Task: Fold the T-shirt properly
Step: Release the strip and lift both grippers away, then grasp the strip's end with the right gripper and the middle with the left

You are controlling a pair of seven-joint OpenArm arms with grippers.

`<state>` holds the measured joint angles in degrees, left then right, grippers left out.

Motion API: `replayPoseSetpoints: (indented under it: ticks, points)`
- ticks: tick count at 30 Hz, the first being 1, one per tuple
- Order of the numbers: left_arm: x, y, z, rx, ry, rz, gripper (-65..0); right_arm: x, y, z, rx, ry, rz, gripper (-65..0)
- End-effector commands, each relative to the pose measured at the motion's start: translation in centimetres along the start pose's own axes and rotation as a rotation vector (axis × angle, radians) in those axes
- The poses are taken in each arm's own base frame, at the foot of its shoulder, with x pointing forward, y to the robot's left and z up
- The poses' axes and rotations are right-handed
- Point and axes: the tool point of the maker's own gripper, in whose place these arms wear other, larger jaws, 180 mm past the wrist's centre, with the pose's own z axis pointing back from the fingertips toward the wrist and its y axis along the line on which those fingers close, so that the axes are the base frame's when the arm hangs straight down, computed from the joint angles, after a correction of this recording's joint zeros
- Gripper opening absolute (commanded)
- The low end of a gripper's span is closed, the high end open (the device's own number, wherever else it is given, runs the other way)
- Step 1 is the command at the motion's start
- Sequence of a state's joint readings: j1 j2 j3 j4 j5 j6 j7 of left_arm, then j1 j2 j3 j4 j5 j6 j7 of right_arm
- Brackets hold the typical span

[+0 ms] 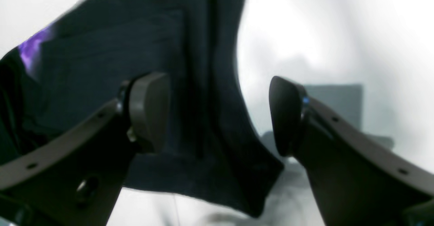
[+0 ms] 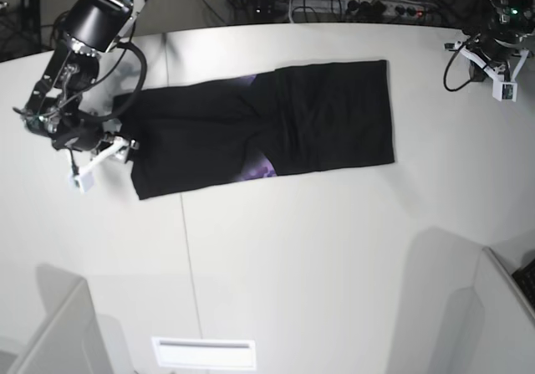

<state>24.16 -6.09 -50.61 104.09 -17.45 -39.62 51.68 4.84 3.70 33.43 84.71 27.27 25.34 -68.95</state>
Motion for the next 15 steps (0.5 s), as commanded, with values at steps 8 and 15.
replayPoseSetpoints:
  ticks: [8, 15]
  points:
    - [0.0, -3.2, -2.2, -0.099, -0.030, -0.024, -65.0, -0.7, -0.2, -1.1, 0.031, 0.032, -0.025, -23.0]
    - [0.3, -5.6, -3.4, -0.161, -0.030, -0.032, -65.0, -3.7, 1.0, -2.0, 0.089, 0.096, 0.054, -23.3]
